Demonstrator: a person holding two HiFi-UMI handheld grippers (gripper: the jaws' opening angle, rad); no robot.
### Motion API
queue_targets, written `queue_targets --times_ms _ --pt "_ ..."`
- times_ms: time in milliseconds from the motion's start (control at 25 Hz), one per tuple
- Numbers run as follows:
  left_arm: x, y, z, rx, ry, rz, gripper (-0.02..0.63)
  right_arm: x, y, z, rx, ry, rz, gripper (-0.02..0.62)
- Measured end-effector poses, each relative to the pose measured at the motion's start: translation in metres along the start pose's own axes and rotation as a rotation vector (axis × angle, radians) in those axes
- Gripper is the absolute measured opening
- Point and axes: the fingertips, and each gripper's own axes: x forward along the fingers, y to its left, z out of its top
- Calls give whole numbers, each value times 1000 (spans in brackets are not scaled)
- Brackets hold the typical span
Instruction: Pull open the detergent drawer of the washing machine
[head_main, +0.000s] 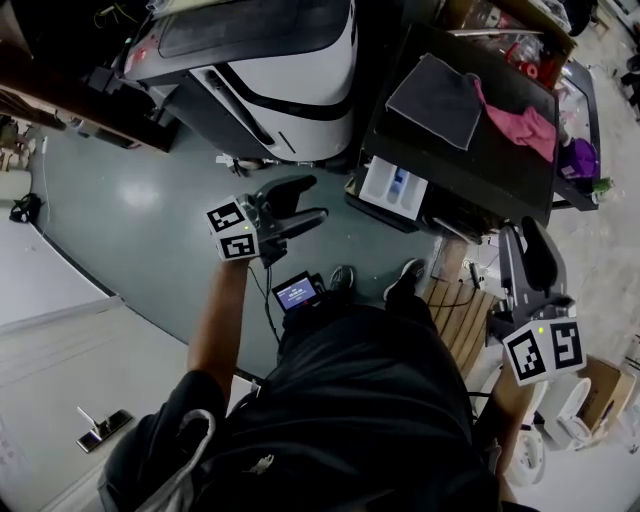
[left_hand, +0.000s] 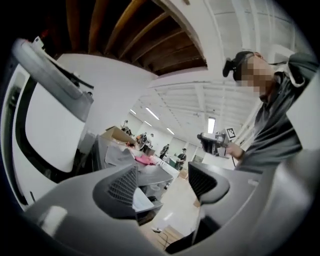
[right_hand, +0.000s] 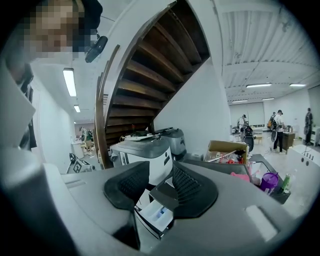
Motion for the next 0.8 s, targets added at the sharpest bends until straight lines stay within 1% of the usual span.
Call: queue_targets --times_ms 120,360,480,600,720,800 --pt "-11 -13 39 81 -59 27 367 0 5 5 -1 -21 -7 127" --pt "-27 -33 114 280 -101 179 362 -1 16 20 -12 -70 -28 127" --pt "-29 -49 145 379 -93 224 353 -5 18 26 -17 -93 -47 127" --pt "-31 -63 172 495 -65 272 348 -10 18 29 -20 -108 -70 127" --pt "-32 -75 193 614 -43 328 347 -16 17 30 -17 -121 -100 127" --pt "-28 -86 202 681 -36 336 347 -19 16 32 -15 -130 -118 127"
